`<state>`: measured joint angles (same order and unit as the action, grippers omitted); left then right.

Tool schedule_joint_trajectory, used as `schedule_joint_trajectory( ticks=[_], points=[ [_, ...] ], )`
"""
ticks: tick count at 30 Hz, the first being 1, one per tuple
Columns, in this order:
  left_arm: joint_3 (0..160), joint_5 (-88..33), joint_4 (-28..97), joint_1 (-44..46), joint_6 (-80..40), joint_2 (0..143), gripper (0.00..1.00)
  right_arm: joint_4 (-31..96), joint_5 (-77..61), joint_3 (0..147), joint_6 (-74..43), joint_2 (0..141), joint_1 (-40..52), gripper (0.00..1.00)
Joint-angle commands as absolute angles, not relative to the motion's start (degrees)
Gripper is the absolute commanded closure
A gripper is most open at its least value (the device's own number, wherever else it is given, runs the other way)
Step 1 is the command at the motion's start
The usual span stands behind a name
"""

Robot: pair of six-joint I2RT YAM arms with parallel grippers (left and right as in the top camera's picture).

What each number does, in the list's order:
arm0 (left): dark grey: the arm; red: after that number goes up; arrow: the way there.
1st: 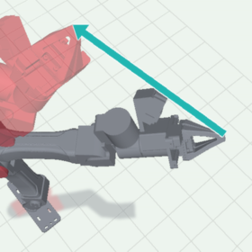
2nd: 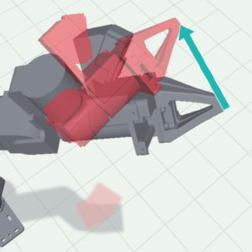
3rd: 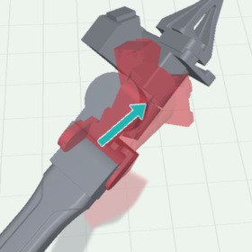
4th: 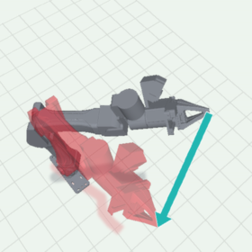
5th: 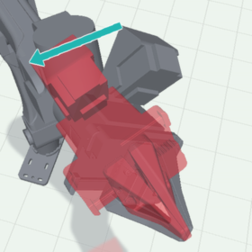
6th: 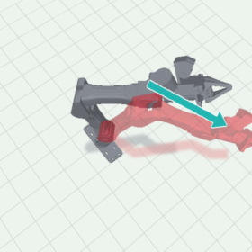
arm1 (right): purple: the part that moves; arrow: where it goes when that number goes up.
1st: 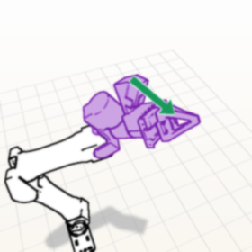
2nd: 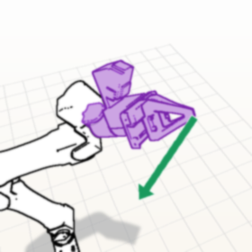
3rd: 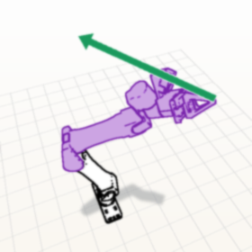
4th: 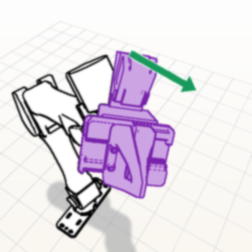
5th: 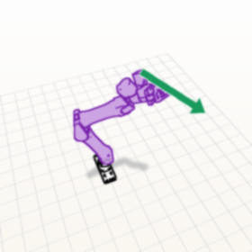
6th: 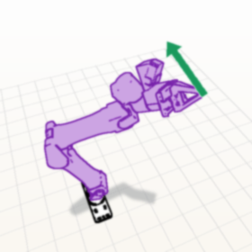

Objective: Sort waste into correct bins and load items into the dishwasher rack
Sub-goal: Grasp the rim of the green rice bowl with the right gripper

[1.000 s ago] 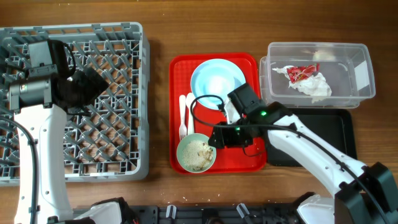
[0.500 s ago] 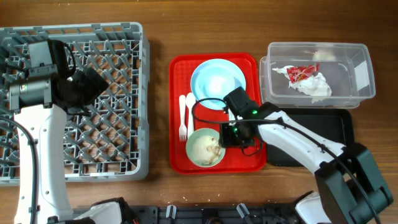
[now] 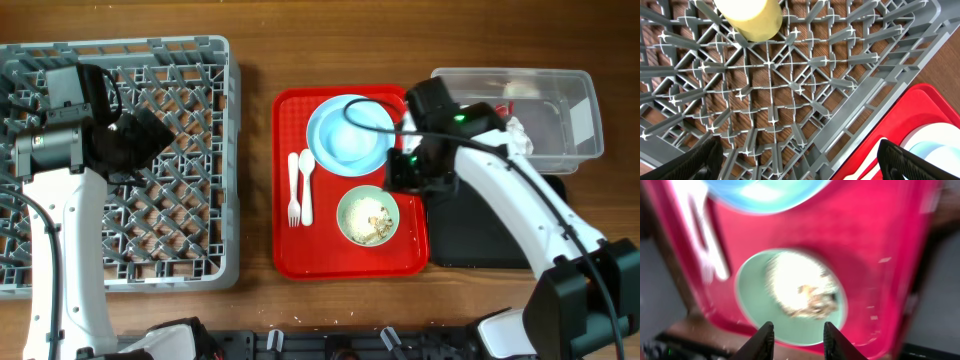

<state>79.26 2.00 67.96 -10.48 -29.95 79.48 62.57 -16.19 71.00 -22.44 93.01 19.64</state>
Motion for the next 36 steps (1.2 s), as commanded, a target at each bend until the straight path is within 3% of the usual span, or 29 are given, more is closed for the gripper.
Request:
schedule_joint_trajectory(
  ticks=[1, 2, 3, 4, 5, 13, 15, 17, 18, 21, 28, 31, 36],
  points=[
    [79.9, 2.0, 68.0, -10.8, -30.7, 79.0, 0.0, 60.1, -17.7, 71.9, -25.2, 92.4, 28.9, 0.64],
    [79.9, 2.0, 68.0, -10.8, -30.7, 79.0, 0.0, 58.3, -14.6, 71.9, -27.9, 92.4, 32.2, 0.56],
    [79.9, 2.0, 68.0, -10.8, -30.7, 79.0, 0.0, 56.7, -12.0, 71.9, -30.2, 92.4, 34.8, 0.24],
    [79.9, 2.0, 68.0, -10.8, -30.7, 79.0, 0.0, 55.4, -9.0, 71.9, -33.1, 92.5, 37.1, 0.02],
    [79.9, 2.0, 68.0, -10.8, -30.7, 79.0, 0.0, 53.7, -5.7, 71.9, -37.2, 93.0, 39.6, 0.02],
    [79.9, 2.0, 68.0, -10.8, -30.7, 79.0, 0.0, 52.1, 4.6, 71.9, -40.2, 105.3, 48.4, 0.33],
    [79.9, 2.0, 68.0, -10.8, -30.7, 79.0, 0.0, 53.0, 5.7, 71.9, -40.5, 106.8, 48.4, 0.47],
    [79.9, 2.0, 68.0, -10.8, -30.7, 79.0, 0.0, 53.1, 6.0, 71.9, -40.7, 107.0, 48.4, 0.71],
    [79.9, 2.0, 68.0, -10.8, -30.7, 79.0, 0.0, 53.1, 5.9, 71.9, -40.7, 107.0, 48.4, 0.76],
    [79.9, 2.0, 68.0, -10.8, -30.7, 79.0, 0.0, 52.8, 3.0, 71.8, -40.8, 107.1, 49.3, 0.85],
    [79.9, 2.0, 68.0, -10.8, -30.7, 79.0, 0.0, 50.6, 5.0, 70.1, -41.5, 107.5, 51.7, 0.85],
    [79.9, 2.0, 68.0, -10.8, -30.7, 79.0, 0.0, 50.8, 4.9, 70.0, -42.2, 107.5, 51.8, 0.95],
    [79.9, 2.0, 68.0, -10.8, -30.7, 79.0, 0.0, 52.3, 4.5, 70.3, -42.2, 107.5, 51.8, 0.96]
  ],
)
